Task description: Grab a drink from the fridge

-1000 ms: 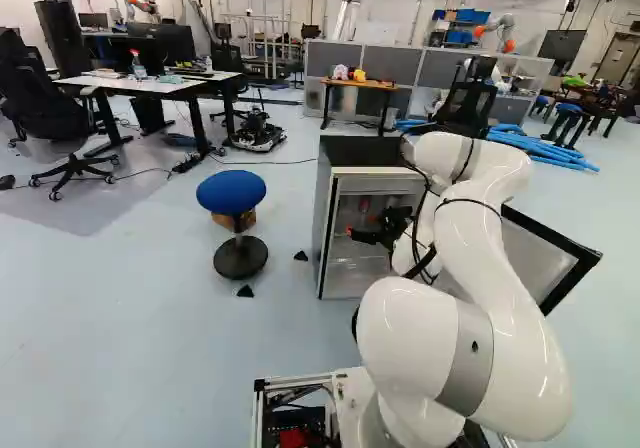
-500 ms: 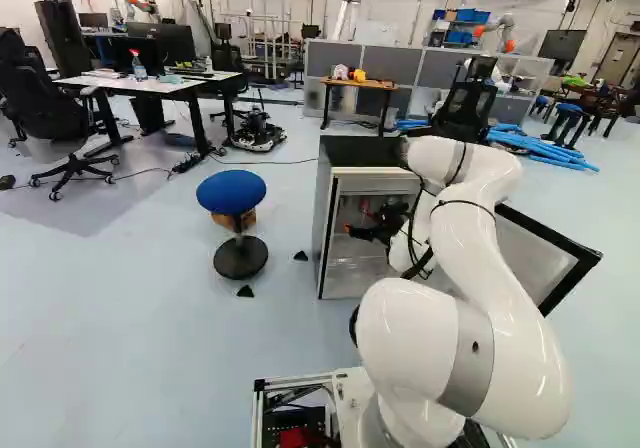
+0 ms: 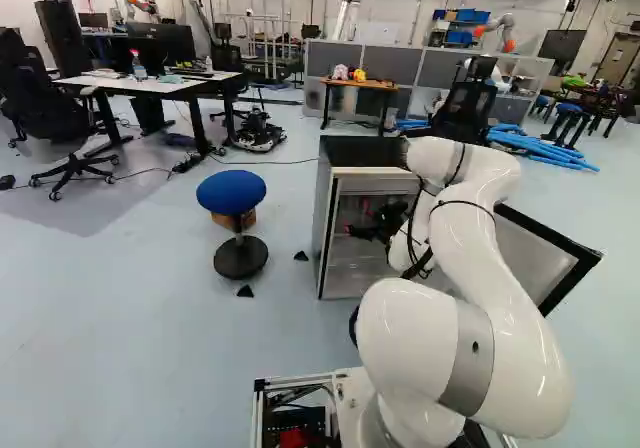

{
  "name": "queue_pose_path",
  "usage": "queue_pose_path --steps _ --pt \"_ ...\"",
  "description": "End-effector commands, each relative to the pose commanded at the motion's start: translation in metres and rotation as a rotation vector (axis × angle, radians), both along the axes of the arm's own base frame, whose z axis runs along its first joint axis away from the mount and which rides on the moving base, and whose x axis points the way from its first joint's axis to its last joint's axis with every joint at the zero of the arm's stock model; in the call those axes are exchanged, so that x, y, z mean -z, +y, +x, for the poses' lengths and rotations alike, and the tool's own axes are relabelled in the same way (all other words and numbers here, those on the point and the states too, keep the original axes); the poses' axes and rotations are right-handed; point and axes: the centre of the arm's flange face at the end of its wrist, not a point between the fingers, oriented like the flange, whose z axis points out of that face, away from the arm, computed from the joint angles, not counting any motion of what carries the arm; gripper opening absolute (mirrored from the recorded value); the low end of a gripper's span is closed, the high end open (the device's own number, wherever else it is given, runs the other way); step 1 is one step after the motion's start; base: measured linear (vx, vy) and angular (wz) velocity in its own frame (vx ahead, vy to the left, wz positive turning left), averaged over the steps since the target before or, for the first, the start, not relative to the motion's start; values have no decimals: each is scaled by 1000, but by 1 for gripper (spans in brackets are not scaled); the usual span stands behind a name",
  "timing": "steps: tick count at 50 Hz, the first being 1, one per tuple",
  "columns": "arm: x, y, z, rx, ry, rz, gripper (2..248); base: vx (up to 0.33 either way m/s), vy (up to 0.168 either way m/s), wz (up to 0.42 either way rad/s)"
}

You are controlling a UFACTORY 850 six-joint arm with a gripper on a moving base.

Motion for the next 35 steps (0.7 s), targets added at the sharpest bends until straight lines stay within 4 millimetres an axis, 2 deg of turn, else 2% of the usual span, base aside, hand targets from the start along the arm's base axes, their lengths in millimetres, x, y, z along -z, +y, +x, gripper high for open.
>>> queue_pose_path --steps 9,10,15,16,30,31,35 --pt "0 0 0 0 0 0 244 0 0 0" --pt "0 0 0 0 0 0 231 0 0 0" --pt "0 0 0 0 0 0 231 0 0 0" --pt "0 0 0 0 0 0 218 0 0 0" --pt "0 0 0 0 0 0 220 0 0 0" --pt "0 0 0 0 0 0 211 0 0 0" --pt "0 0 0 0 0 0 211 0 0 0"
